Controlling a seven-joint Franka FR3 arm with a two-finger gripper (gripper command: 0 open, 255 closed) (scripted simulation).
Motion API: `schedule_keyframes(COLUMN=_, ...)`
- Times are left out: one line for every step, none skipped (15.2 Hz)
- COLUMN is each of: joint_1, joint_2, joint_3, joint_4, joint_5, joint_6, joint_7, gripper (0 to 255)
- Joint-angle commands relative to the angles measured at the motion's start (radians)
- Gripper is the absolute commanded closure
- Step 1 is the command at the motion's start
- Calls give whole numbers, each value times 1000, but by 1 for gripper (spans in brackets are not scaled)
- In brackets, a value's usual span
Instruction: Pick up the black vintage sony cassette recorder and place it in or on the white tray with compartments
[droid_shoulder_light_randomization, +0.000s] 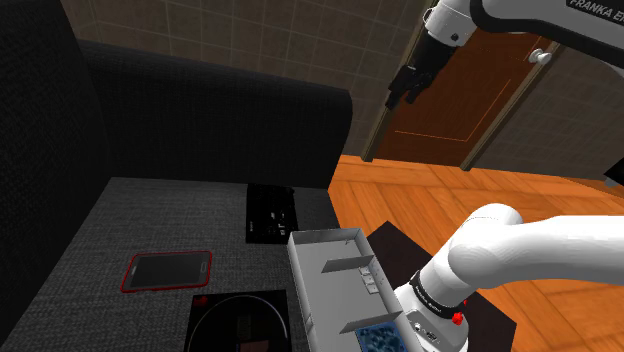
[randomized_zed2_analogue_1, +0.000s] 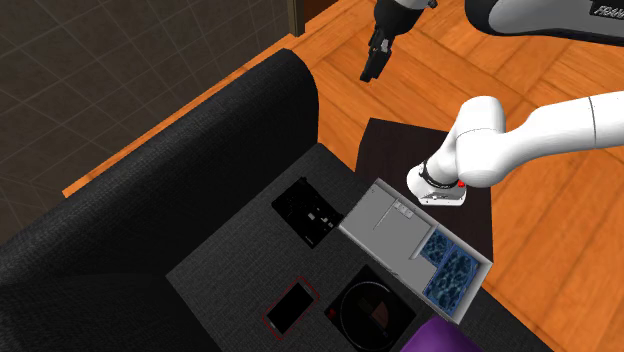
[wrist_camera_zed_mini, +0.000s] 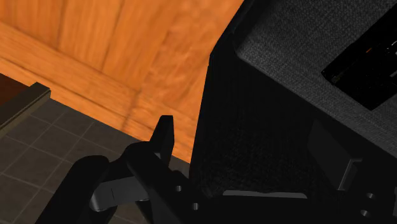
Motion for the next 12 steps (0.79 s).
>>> schedule_keyframes(joint_1=0, joint_2=0, joint_3=0, joint_4=0, joint_5=0, joint_6=0, joint_7=0, gripper=0)
schedule_keyframes(joint_1=1, joint_2=2, joint_3=11, joint_4=-21, joint_5=18, joint_6=16, joint_7=30, gripper=0)
schedule_keyframes(joint_1=2, joint_2=6, joint_3=23, joint_4=-41, joint_5=36, joint_6=32, joint_7=59, gripper=0)
schedule_keyframes(joint_1=4, joint_2=10, joint_3=35, joint_4=-60, joint_5=55, joint_6=49, joint_7=88, gripper=0)
schedule_keyframes(joint_1=6, joint_2=16, joint_3=47, joint_4=-78, joint_5=74, joint_6=66, joint_7=117, gripper=0)
schedule_keyframes(joint_1=8, joint_2=22, joint_3=60, joint_4=-95, joint_5=94, joint_6=84, joint_7=146, gripper=0)
schedule_keyframes(joint_1=10, joint_2=31, joint_3=72, joint_4=-111, joint_5=113, joint_6=103, joint_7=174, gripper=0)
schedule_keyframes(joint_1=13, joint_2=40, joint_3=85, joint_4=-126, joint_5=133, joint_6=123, joint_7=202, gripper=0)
schedule_keyframes(joint_1=16, joint_2=51, joint_3=98, joint_4=-140, joint_5=153, joint_6=144, joint_7=229, gripper=0)
schedule_keyframes(joint_1=20, joint_2=63, joint_3=111, joint_4=-153, joint_5=173, joint_6=165, joint_7=257, gripper=0)
schedule_keyframes(joint_1=24, joint_2=76, joint_3=124, joint_4=-164, joint_5=193, joint_6=186, joint_7=284, gripper=0)
schedule_keyframes(joint_1=28, joint_2=91, joint_3=137, joint_4=-174, joint_5=213, joint_6=209, joint_7=310, gripper=0)
